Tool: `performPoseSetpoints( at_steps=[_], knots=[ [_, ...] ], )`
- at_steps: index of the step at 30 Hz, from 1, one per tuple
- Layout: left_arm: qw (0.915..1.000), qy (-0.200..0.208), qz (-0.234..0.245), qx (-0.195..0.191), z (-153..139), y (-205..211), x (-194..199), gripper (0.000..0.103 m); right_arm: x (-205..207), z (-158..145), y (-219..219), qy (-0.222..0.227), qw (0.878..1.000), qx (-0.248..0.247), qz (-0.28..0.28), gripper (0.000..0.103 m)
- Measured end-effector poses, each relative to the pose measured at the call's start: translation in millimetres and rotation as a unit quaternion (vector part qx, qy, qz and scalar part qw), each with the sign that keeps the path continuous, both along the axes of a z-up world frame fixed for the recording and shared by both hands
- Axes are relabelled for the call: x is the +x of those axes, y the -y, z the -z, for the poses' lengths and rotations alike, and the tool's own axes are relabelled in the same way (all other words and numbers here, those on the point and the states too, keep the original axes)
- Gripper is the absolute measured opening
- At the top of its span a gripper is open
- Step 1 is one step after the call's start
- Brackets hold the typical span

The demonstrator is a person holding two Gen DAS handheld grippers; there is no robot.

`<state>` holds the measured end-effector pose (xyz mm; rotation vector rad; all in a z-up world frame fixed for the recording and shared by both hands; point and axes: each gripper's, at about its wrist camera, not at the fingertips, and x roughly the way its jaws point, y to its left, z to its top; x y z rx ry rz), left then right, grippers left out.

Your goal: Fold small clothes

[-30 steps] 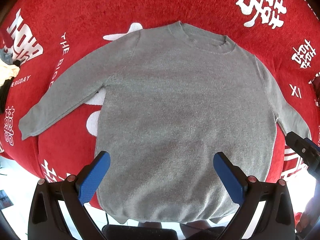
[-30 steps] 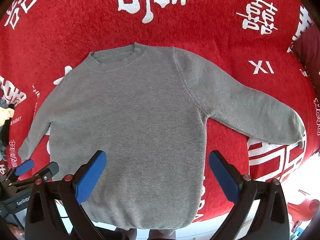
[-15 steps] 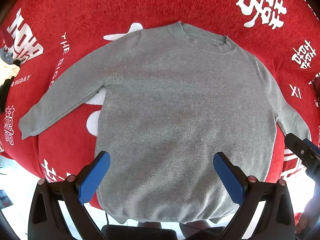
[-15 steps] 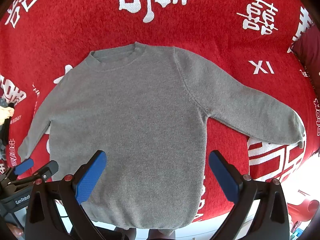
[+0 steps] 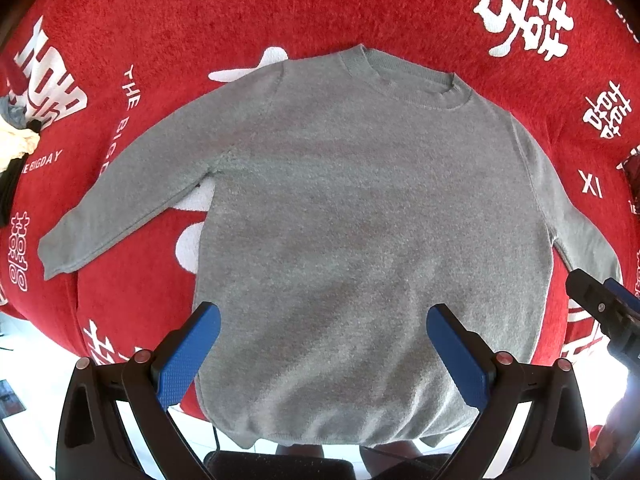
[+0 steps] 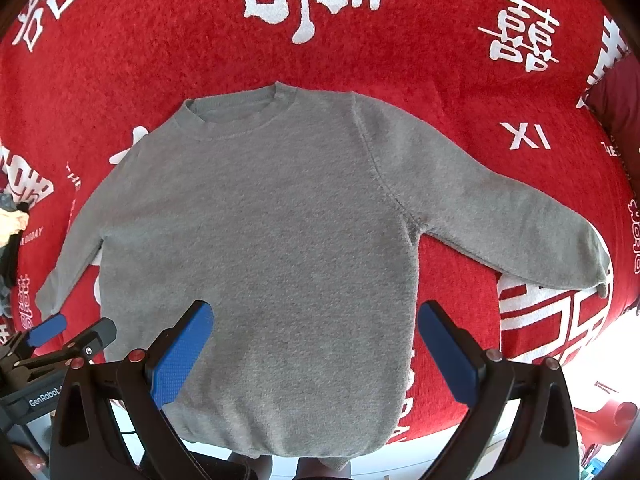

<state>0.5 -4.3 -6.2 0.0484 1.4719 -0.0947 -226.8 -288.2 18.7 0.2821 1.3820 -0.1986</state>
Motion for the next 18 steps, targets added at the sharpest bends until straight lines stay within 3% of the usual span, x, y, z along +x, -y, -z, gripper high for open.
performPoseSetpoints(
  at_steps=[18],
  knots=[
    [0.9999,-0.004,-0.009,-0.013,6.0,-12.5,0.4,0.103,1.7,5.7,-8.2,-0.011,1.0,-0.008,-0.012,0.102]
  ],
)
